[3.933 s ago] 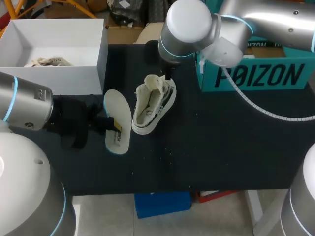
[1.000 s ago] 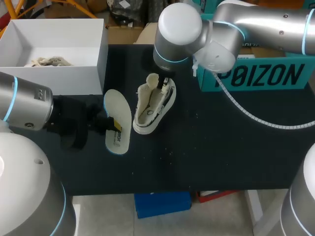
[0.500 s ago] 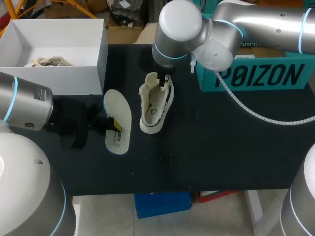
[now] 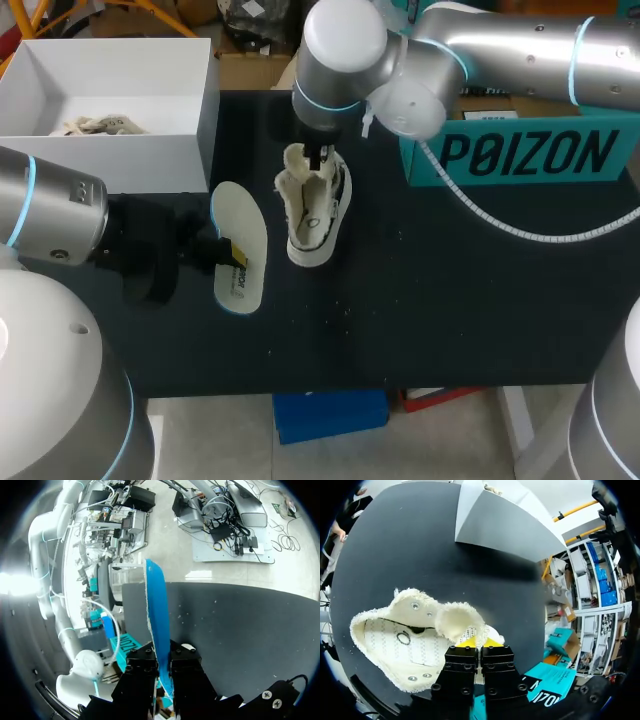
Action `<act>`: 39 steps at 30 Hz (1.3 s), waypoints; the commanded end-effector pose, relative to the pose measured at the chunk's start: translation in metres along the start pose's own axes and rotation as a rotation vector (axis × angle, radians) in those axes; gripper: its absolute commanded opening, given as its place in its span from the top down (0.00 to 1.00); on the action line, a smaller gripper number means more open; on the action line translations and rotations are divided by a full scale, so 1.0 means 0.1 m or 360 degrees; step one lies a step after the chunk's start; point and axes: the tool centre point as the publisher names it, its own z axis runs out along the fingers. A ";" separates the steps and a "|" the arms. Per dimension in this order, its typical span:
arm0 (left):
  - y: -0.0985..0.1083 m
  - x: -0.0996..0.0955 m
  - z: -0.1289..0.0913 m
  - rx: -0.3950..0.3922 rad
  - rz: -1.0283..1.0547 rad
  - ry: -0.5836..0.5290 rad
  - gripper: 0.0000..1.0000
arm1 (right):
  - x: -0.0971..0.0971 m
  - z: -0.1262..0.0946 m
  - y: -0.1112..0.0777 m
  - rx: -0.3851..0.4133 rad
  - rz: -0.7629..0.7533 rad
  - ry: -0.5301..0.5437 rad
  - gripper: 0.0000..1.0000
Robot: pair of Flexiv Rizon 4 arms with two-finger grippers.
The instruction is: Take the shoe out of the shoebox, open the shoe tongue, remove and reinsert the insole, then place the shoe into the shoebox
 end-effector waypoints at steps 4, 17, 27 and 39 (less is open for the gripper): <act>-0.01 0.01 -0.01 -0.0002 0.0004 0.0000 1.00 | -0.05 0.20 0.06 0.0010 -0.0012 0.0032 1.00; -0.01 0.01 -0.01 -0.0002 0.0004 0.0000 1.00 | -0.07 0.03 -0.04 0.0011 0.0067 -0.0021 0.00; -0.01 0.01 -0.01 -0.0002 0.0004 0.0000 1.00 | -0.10 -0.57 -0.24 -0.0221 0.0375 -0.0222 0.00; -0.01 0.01 -0.01 -0.0002 0.0004 0.0000 1.00 | 0.07 -1.17 -0.50 -0.0433 0.0517 -0.0316 0.00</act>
